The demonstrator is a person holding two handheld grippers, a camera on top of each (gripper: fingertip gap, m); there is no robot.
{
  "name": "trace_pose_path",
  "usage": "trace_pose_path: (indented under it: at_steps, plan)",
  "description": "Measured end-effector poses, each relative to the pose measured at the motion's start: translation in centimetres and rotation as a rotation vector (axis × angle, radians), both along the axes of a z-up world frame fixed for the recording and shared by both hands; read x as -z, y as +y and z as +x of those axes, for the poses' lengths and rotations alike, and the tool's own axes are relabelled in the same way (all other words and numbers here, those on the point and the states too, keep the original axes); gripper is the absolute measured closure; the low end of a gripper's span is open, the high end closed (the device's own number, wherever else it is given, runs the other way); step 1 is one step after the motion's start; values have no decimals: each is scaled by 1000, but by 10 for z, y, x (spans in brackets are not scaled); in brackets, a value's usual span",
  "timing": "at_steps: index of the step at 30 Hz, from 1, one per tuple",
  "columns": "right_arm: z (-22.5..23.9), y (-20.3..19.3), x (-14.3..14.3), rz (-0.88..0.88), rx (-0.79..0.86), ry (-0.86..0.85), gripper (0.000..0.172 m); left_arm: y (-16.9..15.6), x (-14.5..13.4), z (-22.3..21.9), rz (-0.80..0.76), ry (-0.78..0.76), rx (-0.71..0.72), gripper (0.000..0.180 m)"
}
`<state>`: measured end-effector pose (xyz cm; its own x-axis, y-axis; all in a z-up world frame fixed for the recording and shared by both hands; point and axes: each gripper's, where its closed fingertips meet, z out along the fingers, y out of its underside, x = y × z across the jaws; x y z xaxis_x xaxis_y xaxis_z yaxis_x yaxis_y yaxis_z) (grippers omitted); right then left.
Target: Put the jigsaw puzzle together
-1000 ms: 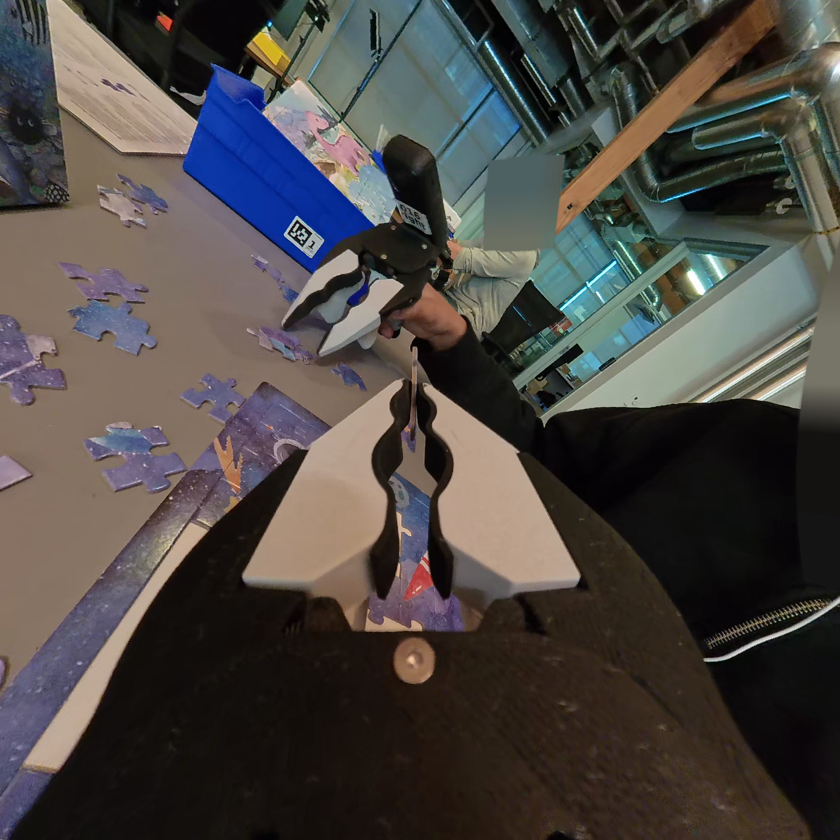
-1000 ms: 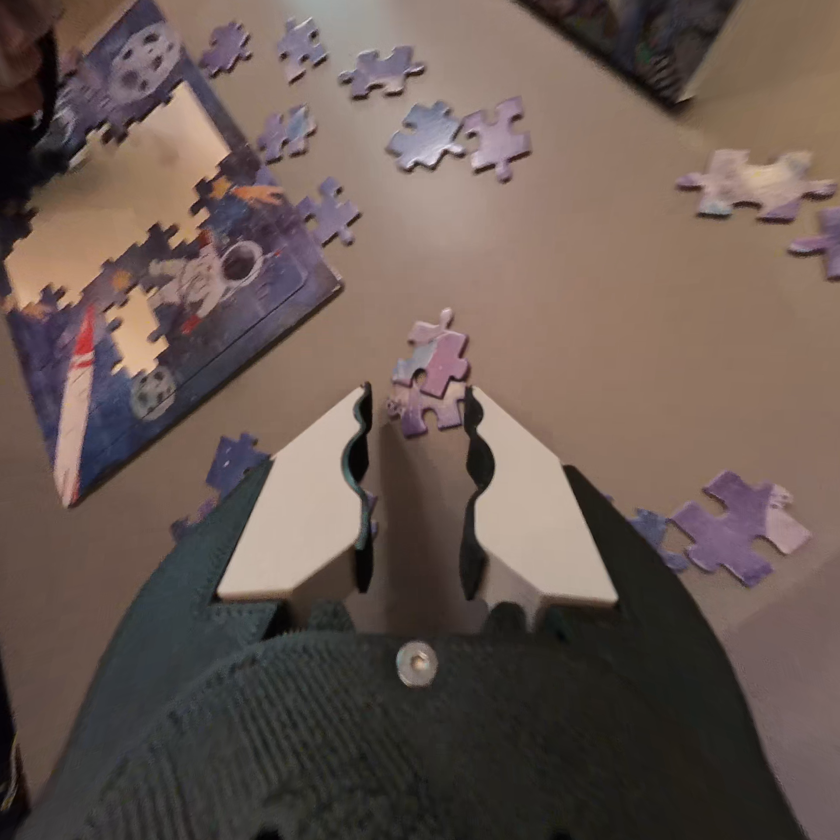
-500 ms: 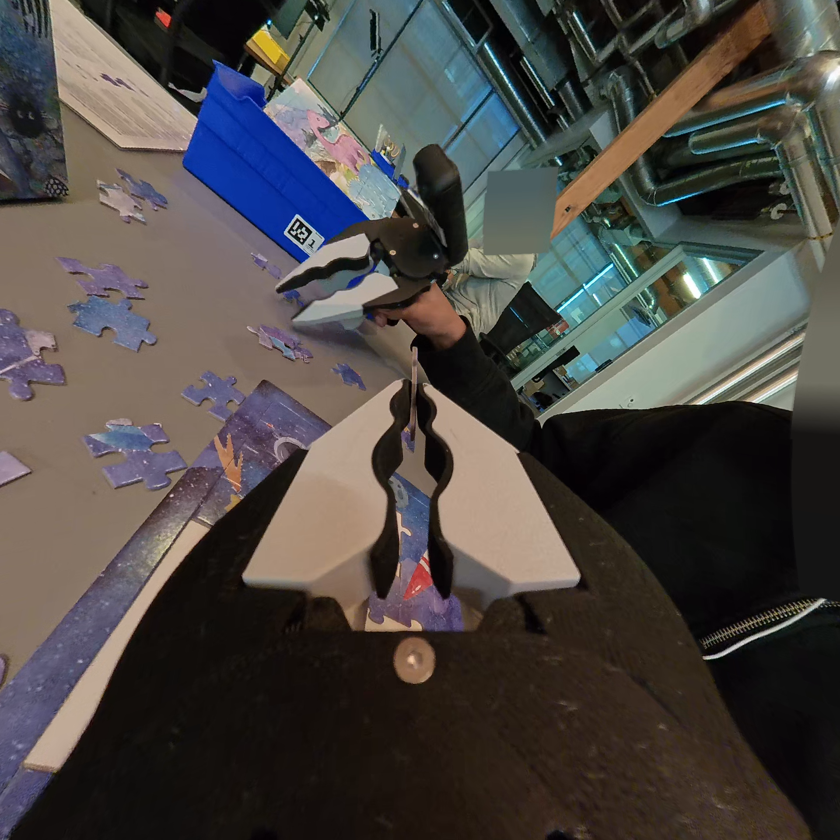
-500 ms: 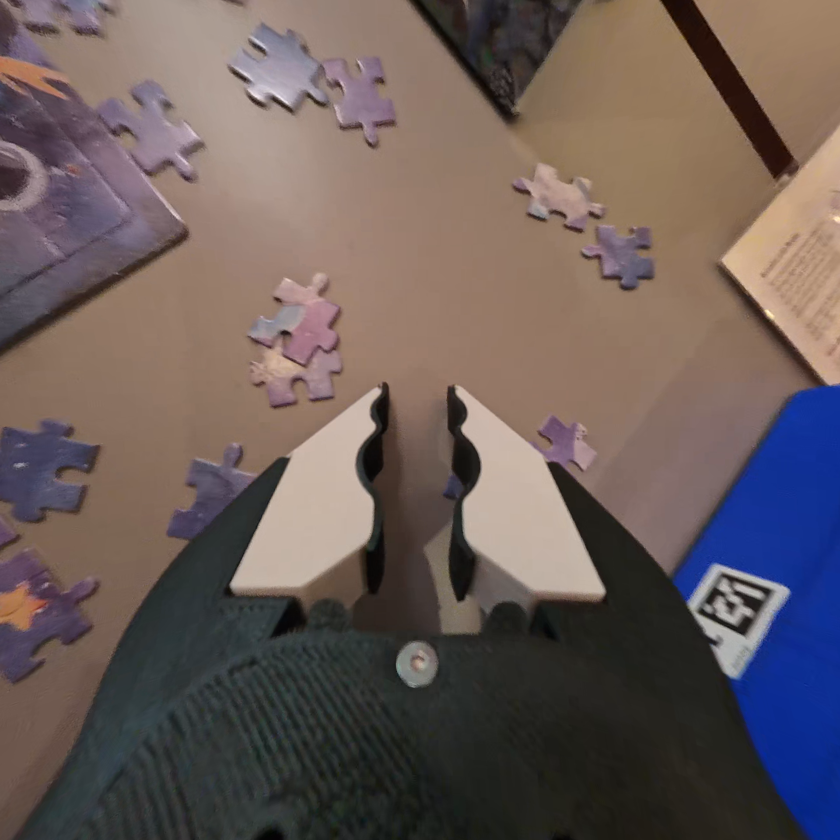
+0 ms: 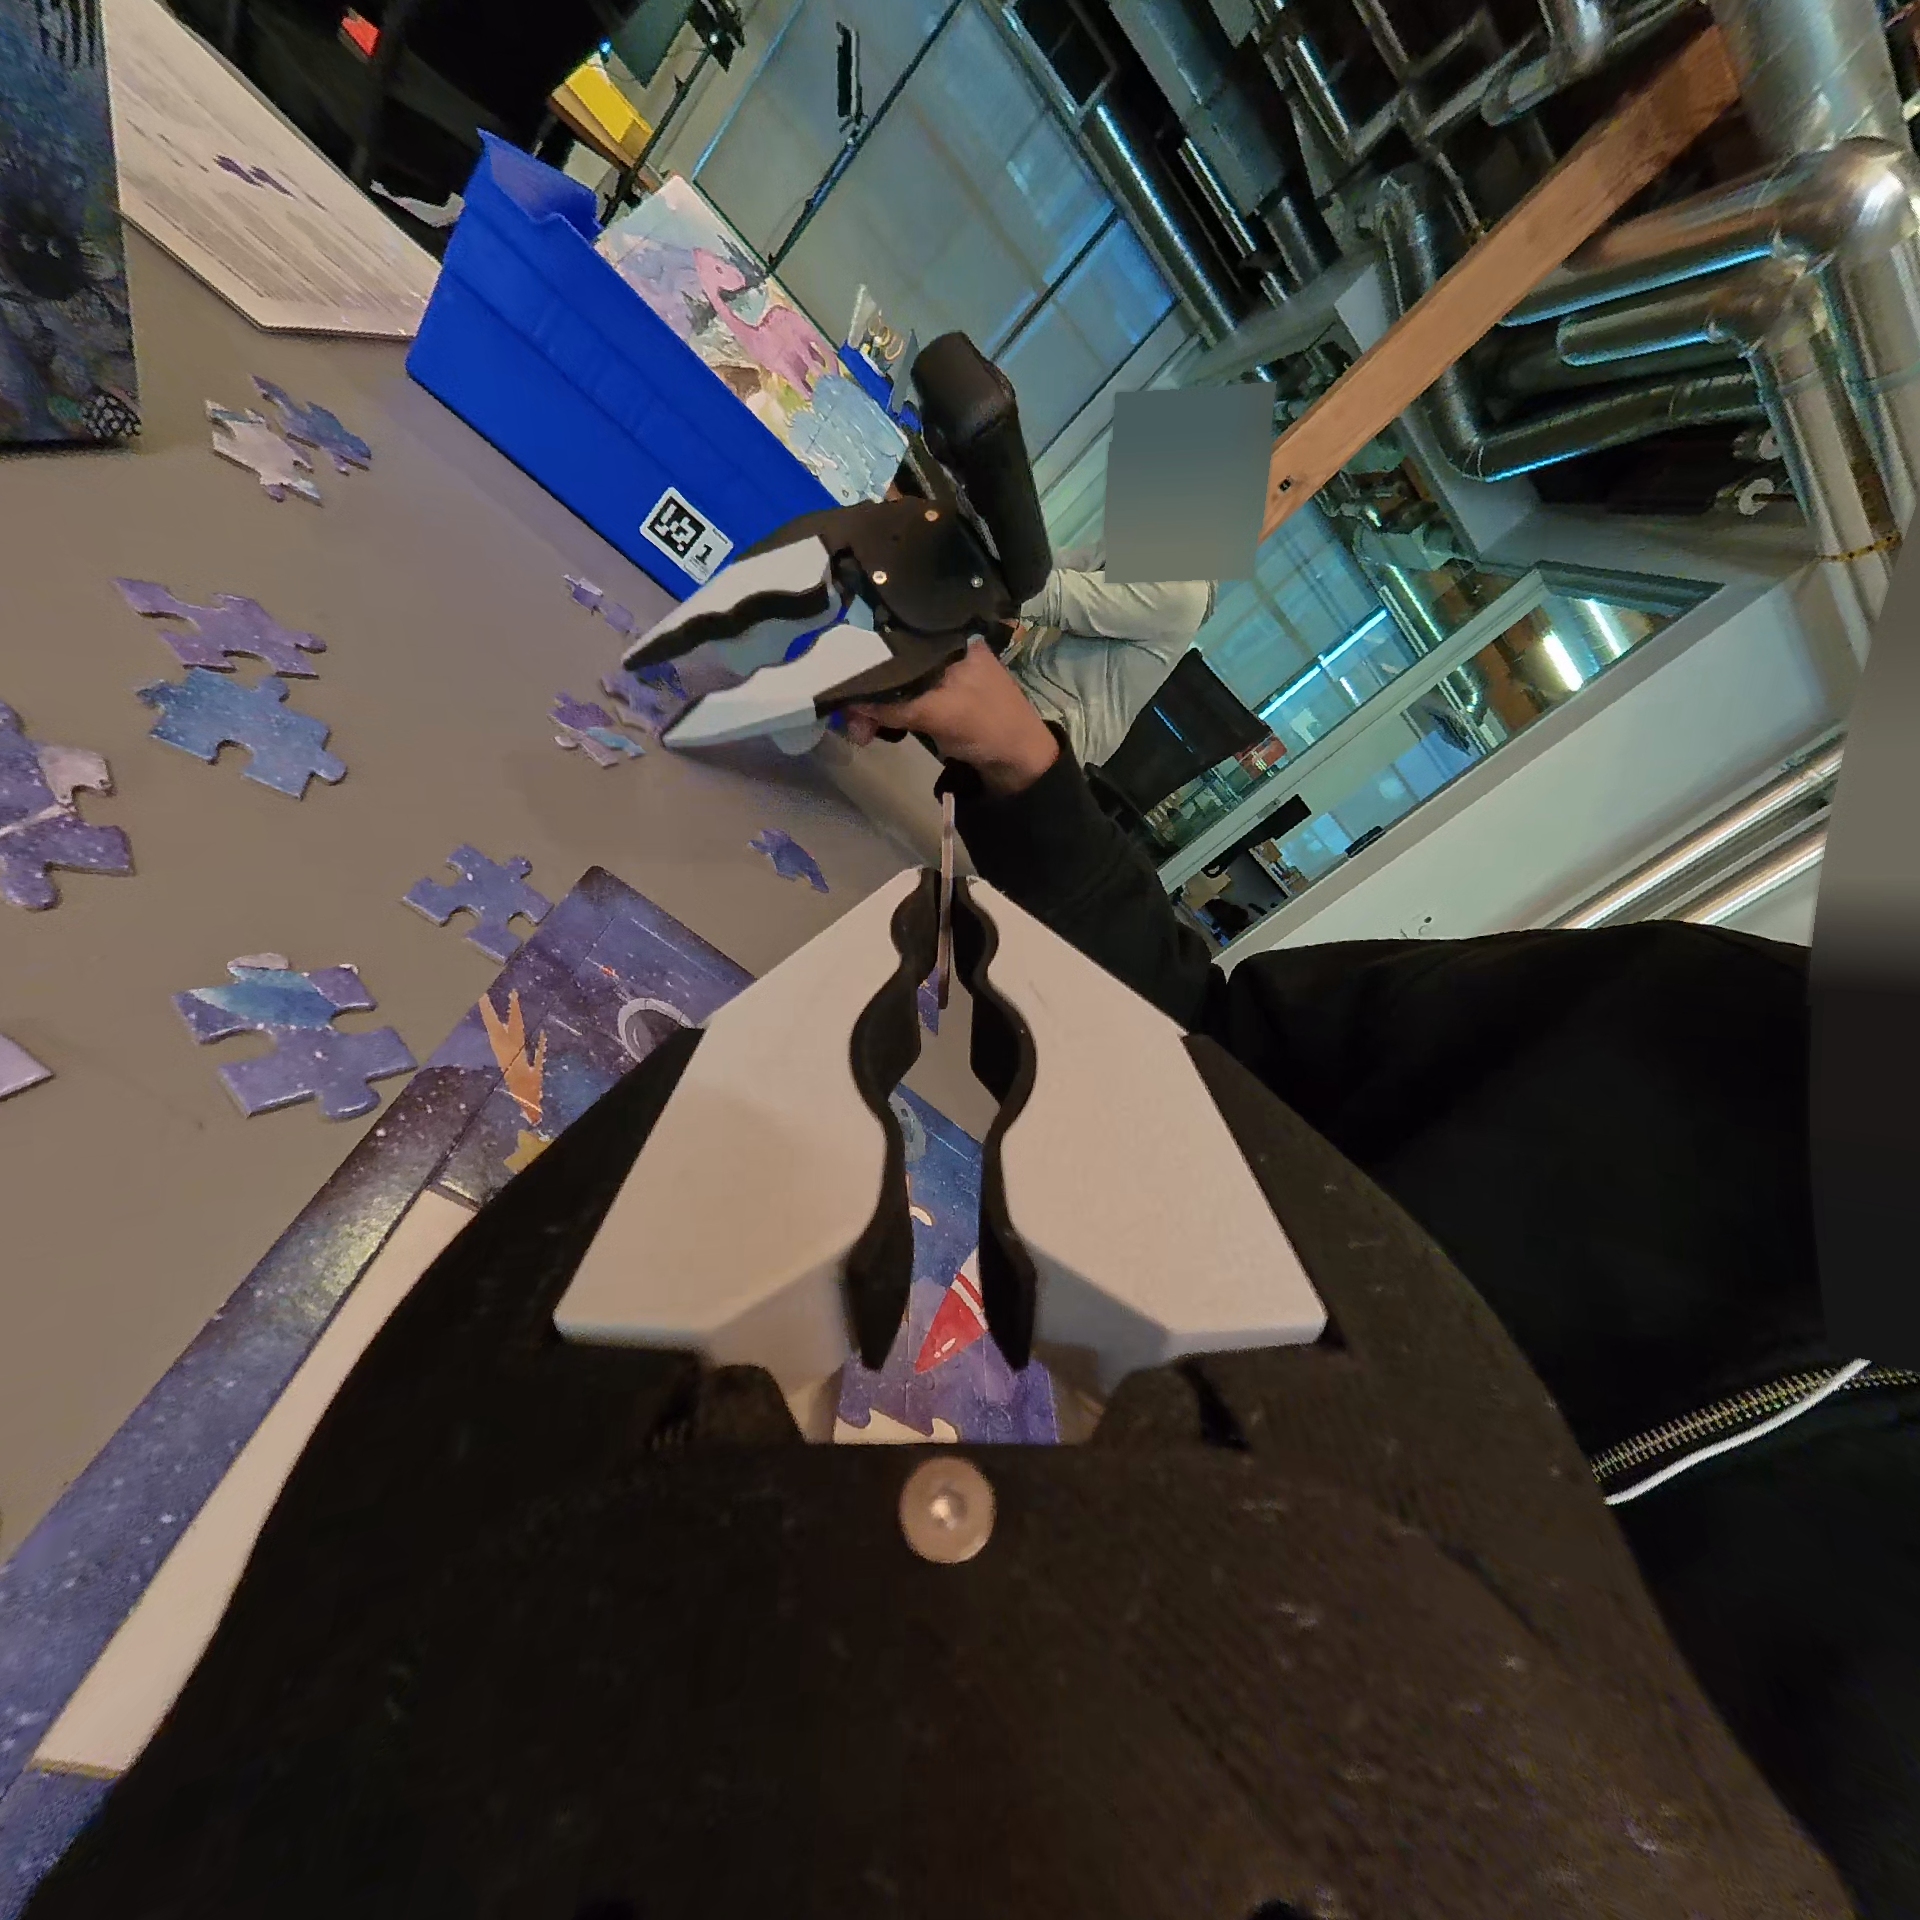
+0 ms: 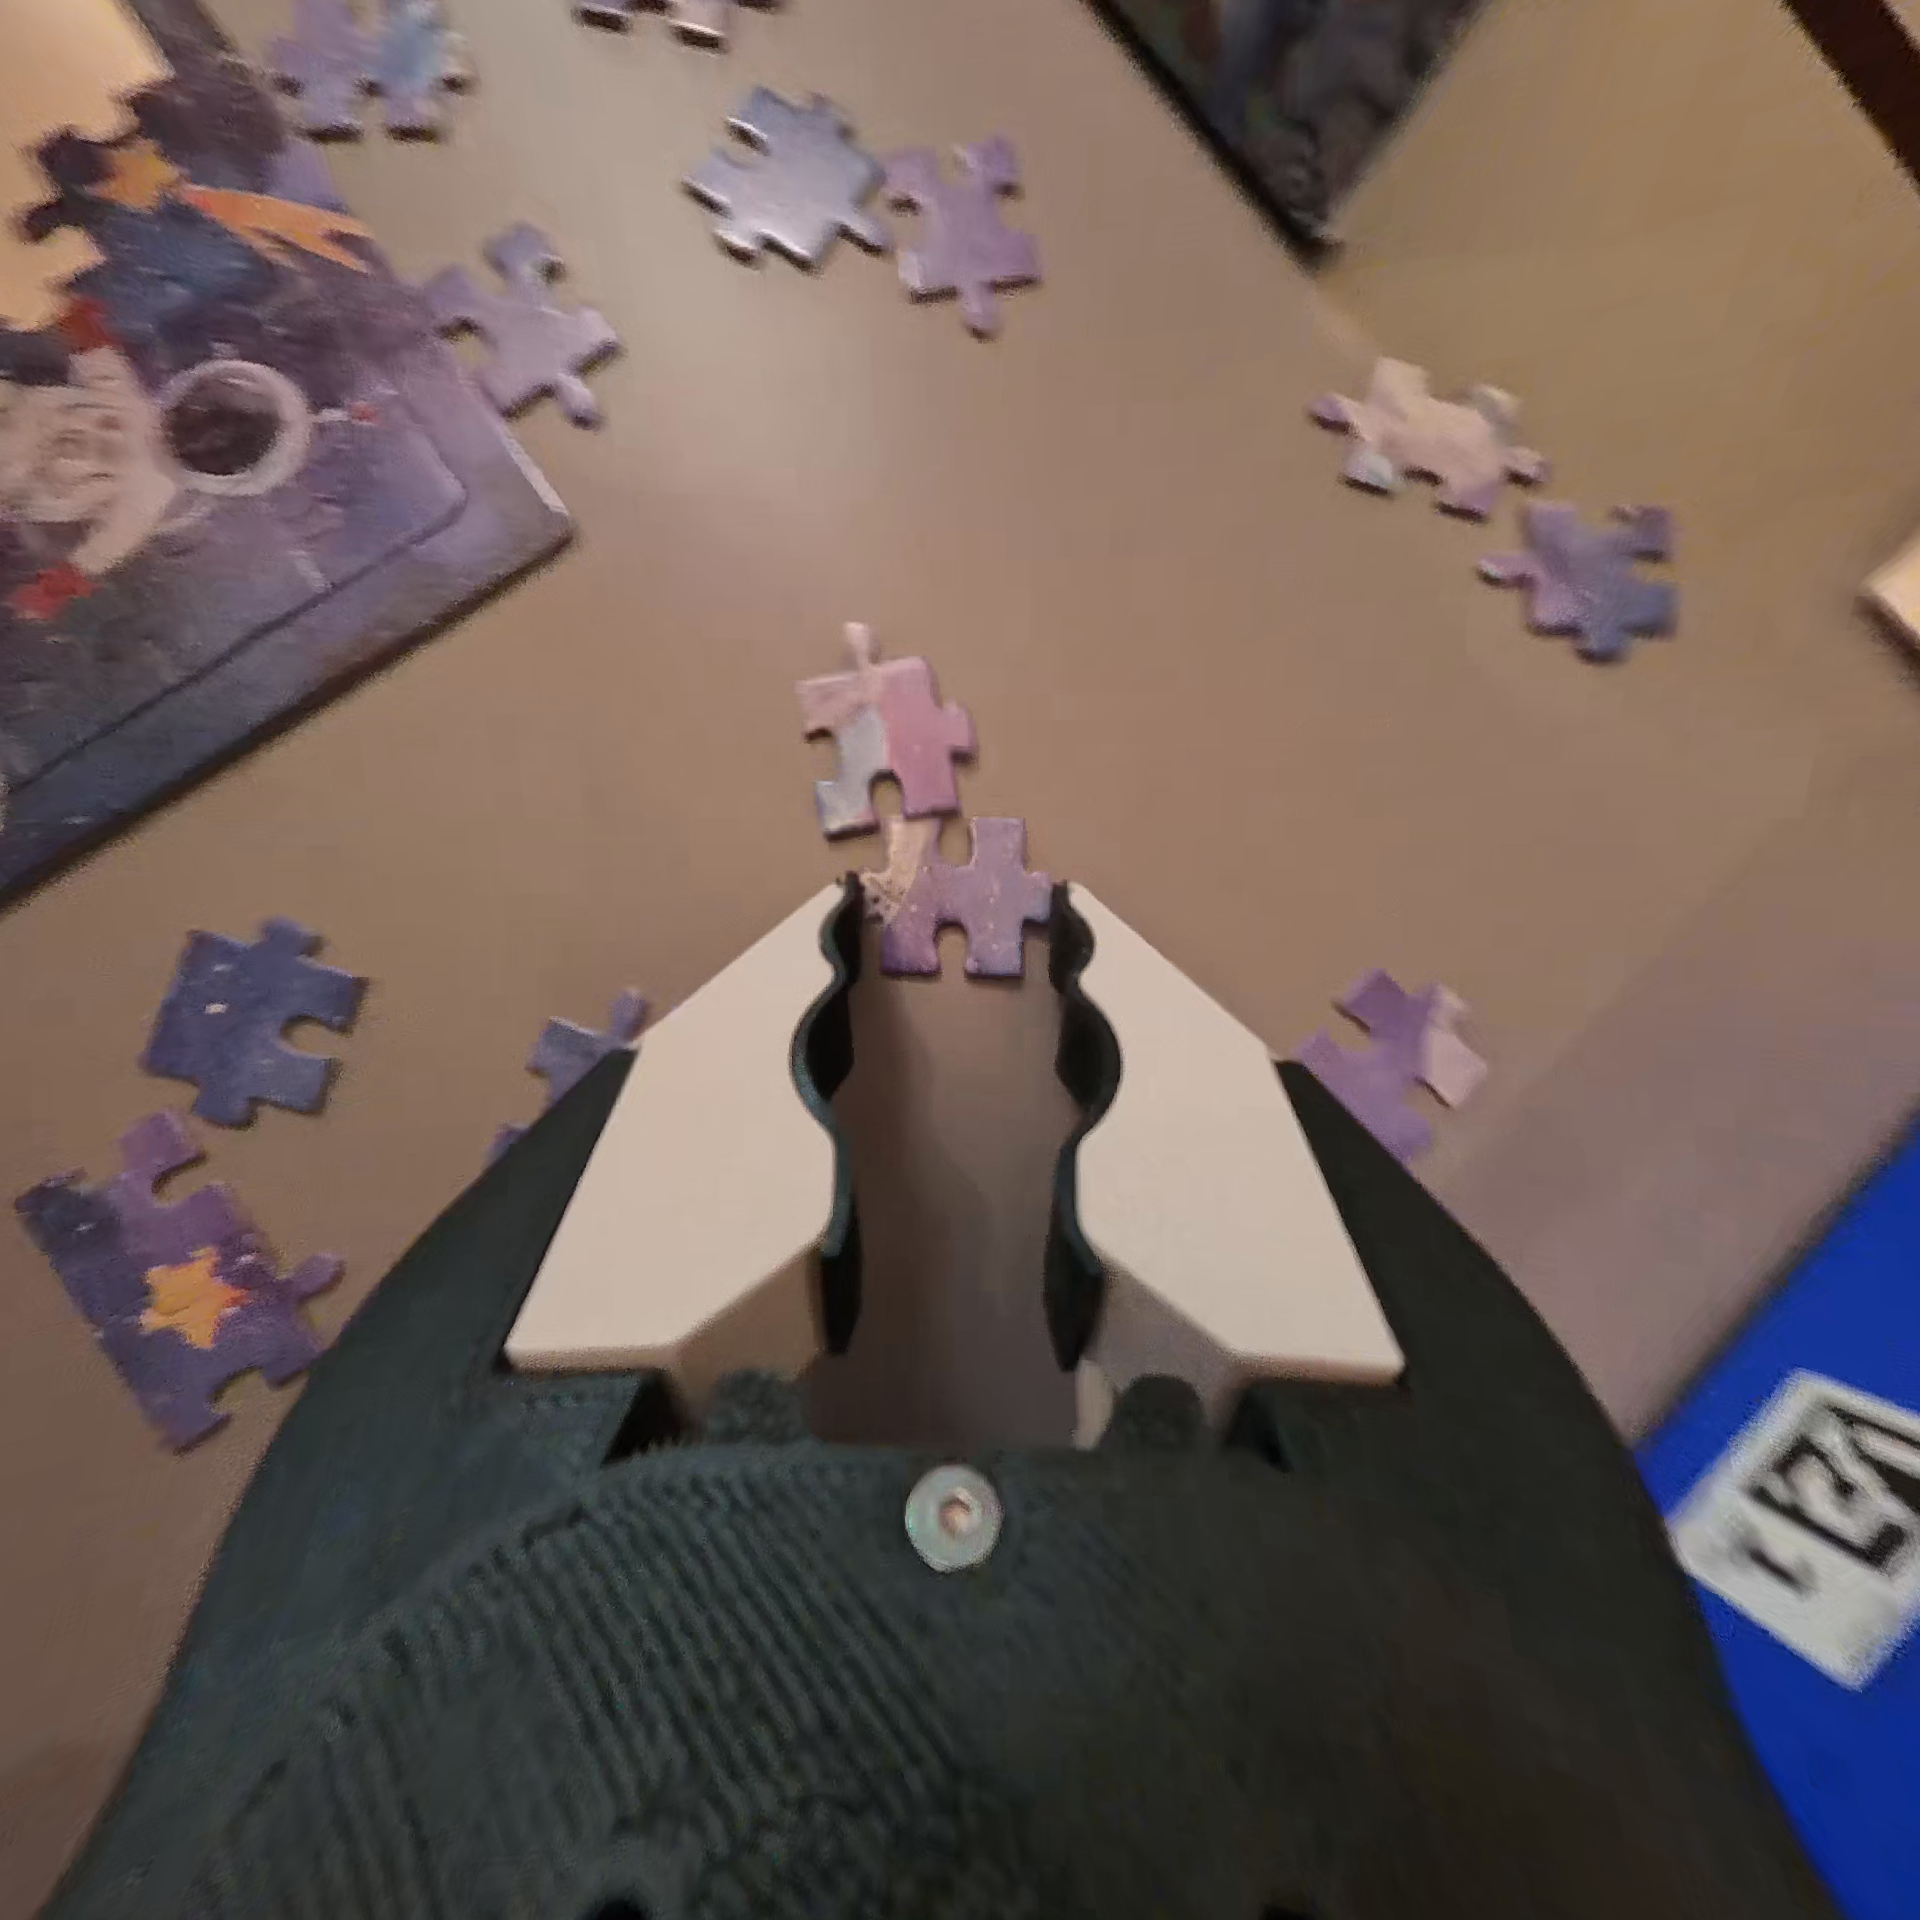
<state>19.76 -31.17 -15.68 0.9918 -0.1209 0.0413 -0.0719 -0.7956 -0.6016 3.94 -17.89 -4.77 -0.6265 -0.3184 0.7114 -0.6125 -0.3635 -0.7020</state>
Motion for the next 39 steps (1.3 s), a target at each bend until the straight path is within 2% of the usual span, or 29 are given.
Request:
trace_pose_path:
  at_steps: [3,4,6,11,15,17,19,22,27,28,29,35,39]
  plan:
    - [28,-19,-3,-51,119,-110,139,0,1,0,1,2,-1,180]
    - [32,-21,-6,-52,131,-142,143,-1,1,1,0,4,-1,180]
    - [25,-9,-18,24,95,-155,140,-1,2,1,-6,11,2,180]
    - [-52,63,-71,390,-147,-51,136,-6,4,2,-43,41,7,180]
    - [-127,114,-95,560,-292,-46,126,-6,6,5,-79,67,-8,180]
    - [-149,128,-97,575,-312,-100,116,-4,6,7,-102,76,-20,180]
    - [-159,135,-98,583,-305,-164,115,-3,4,7,-126,81,-23,180]
    - [-151,137,-98,572,-236,-219,130,-3,3,7,-145,83,-22,180]
    - [-125,127,-102,577,-162,-228,131,-4,4,6,-141,87,-19,180]
    - [-117,124,-106,587,-125,-251,145,-5,4,5,-144,91,-9,180]
    - [-111,121,-110,596,-107,-285,147,-6,4,5,-143,92,-9,180]
    - [-141,122,-117,628,-273,-337,136,0,4,9,-160,97,-39,180]
    - [-150,130,-99,514,-327,-470,150,-2,4,9,-189,111,-30,180]
